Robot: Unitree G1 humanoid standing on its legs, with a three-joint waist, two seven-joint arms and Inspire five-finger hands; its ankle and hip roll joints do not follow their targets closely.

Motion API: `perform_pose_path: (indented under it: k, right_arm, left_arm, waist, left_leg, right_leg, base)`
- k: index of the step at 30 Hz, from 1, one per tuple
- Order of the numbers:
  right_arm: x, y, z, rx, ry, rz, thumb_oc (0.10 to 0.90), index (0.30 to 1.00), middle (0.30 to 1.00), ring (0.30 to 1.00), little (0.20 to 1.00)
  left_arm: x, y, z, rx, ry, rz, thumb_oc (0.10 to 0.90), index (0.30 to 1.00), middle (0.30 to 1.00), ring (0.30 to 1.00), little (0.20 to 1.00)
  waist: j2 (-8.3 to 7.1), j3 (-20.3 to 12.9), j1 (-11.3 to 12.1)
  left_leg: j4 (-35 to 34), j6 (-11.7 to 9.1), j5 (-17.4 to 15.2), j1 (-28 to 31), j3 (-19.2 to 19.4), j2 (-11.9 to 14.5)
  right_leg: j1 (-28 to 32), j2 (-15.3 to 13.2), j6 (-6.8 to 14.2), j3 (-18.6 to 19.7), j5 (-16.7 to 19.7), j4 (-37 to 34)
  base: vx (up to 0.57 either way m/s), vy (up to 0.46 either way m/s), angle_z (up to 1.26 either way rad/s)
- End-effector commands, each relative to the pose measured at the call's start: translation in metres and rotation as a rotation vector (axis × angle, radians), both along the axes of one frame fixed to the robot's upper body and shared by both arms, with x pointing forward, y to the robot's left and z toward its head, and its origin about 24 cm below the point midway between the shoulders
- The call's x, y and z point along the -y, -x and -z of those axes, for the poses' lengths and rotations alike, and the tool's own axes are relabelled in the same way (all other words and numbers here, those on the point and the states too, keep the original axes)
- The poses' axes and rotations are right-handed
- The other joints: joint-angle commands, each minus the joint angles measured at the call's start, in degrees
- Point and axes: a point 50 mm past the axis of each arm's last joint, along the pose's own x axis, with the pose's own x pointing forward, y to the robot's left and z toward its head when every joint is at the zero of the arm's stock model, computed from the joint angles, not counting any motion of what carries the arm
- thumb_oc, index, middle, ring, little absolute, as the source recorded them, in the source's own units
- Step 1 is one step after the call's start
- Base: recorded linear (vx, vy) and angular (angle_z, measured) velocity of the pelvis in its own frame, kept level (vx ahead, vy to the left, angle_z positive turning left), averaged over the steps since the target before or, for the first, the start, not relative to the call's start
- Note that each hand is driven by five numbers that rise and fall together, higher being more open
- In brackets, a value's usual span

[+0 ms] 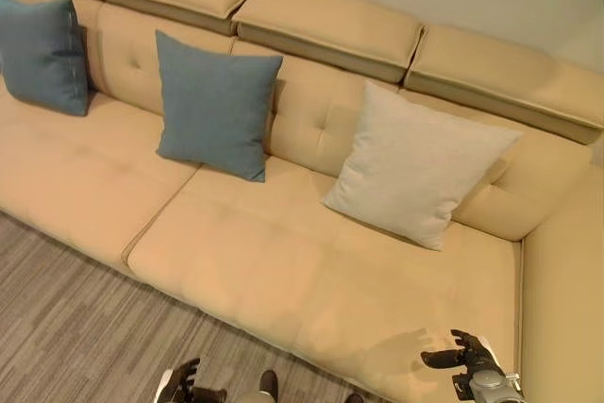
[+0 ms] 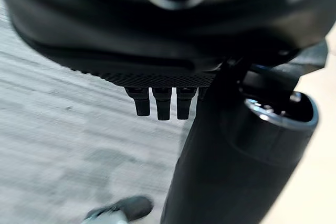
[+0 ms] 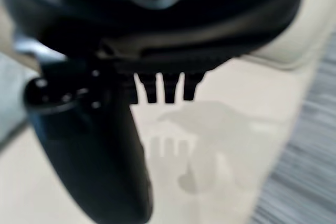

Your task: Pick up all the scattered cushions and arrange them neatly on the sofa.

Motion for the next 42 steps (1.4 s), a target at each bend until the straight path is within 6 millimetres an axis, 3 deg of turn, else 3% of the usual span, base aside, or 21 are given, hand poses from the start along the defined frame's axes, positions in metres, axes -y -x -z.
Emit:
perform_pose_path:
  k: [1,7,27,28,29,32,36,42]
  right_arm:
    - [0.034,-0.003,-0.019,0.025,0.086,0.086,0.800,0.900,0.900,0.900,0.900]
    - [0.044,0.007,-0.020,-0.008,0.109,0.144,0.800,0.900,0.900,0.900,0.900]
    - [0.075,0.019,-0.035,-0.065,0.141,0.332,0.800,0.900,0.900,0.900,0.900]
    - [0.063,0.000,-0.035,0.003,0.134,0.276,0.800,0.900,0.900,0.900,0.900]
    - [0.055,-0.006,-0.032,0.004,0.086,0.283,0.800,0.900,0.900,0.900,0.900]
    - [0.041,0.005,-0.017,-0.029,0.071,0.261,0.800,0.900,0.900,0.900,0.900]
    - [0.013,0.033,0.010,-0.109,0.025,0.223,0.800,0.900,0.900,0.900,0.900]
    - [-0.012,0.051,0.027,-0.156,-0.025,0.176,0.800,0.900,0.900,0.900,0.900]
  left_arm:
    - [0.004,-0.021,-0.004,0.058,-0.010,0.053,0.800,0.900,0.900,0.900,0.900]
    - [0.010,-0.029,-0.004,0.068,-0.002,0.090,0.800,0.900,0.900,0.900,0.900]
    - [0.015,-0.060,-0.019,0.144,-0.037,0.277,0.800,0.900,0.900,0.900,0.900]
    - [0.012,-0.053,-0.016,0.126,-0.038,0.250,0.800,0.900,0.900,0.900,0.900]
    - [0.013,-0.048,-0.013,0.100,-0.036,0.244,0.800,0.900,0.900,0.900,0.900]
    - [0.015,-0.049,-0.011,0.093,-0.039,0.217,0.800,0.900,0.900,0.900,0.900]
    - [0.016,-0.047,-0.008,0.075,-0.041,0.181,0.800,0.900,0.900,0.900,0.900]
    - [0.021,-0.044,-0.004,0.059,-0.029,0.171,0.800,0.900,0.900,0.900,0.900]
  waist:
    - [-0.77,-2.98,1.29]
    - [-0.20,-3.81,1.05]
    - [0.38,-5.38,2.62]
    - [0.32,-5.39,2.71]
    - [0.16,-5.65,2.52]
    - [0.21,-5.89,1.84]
    - [0.32,-5.87,0.33]
    - [0.56,-5.78,-0.63]
  left_leg:
    - [-1.02,-0.62,-3.70,-1.19,-4.60,-2.26]
    - [-2.22,-1.84,-2.08,-0.97,-6.39,-1.83]
    - [-2.22,-3.18,-1.37,-0.11,-10.41,-1.38]
    - [-2.22,-3.28,-1.52,0.13,-10.49,-1.29]
    - [-2.22,-3.20,-1.32,-0.23,-10.62,-1.38]
    - [-2.22,-3.11,-1.48,-0.09,-10.55,-1.44]
    - [-2.22,-2.96,-1.68,0.07,-10.33,-1.57]
    - [-2.22,-2.78,-1.82,0.30,-10.13,-1.69]
  right_leg:
    - [-1.33,-0.19,2.91,0.56,-4.01,4.04]
    - [0.64,0.76,2.49,-1.44,-3.14,0.29]
    - [3.17,0.73,1.72,-4.94,-4.25,0.29]
    - [3.42,0.88,1.57,-4.81,-4.34,0.29]
    - [3.15,0.77,1.57,-4.89,-4.15,0.29]
    - [3.17,0.78,1.50,-4.55,-4.13,0.29]
    - [3.25,0.67,1.40,-4.35,-4.06,0.29]
    - [3.26,0.54,1.31,-4.20,-3.94,0.29]
  base:
    - [-0.03,-0.060,0.02]
    - [-0.04,-0.043,0.11]
    - [0.00,0.001,0.13]
    - [-0.01,0.012,0.22]
    - [0.00,0.008,0.18]
    - [0.00,0.006,0.03]
    - [0.00,0.000,0.00]
    - [0.00,0.000,0.00]
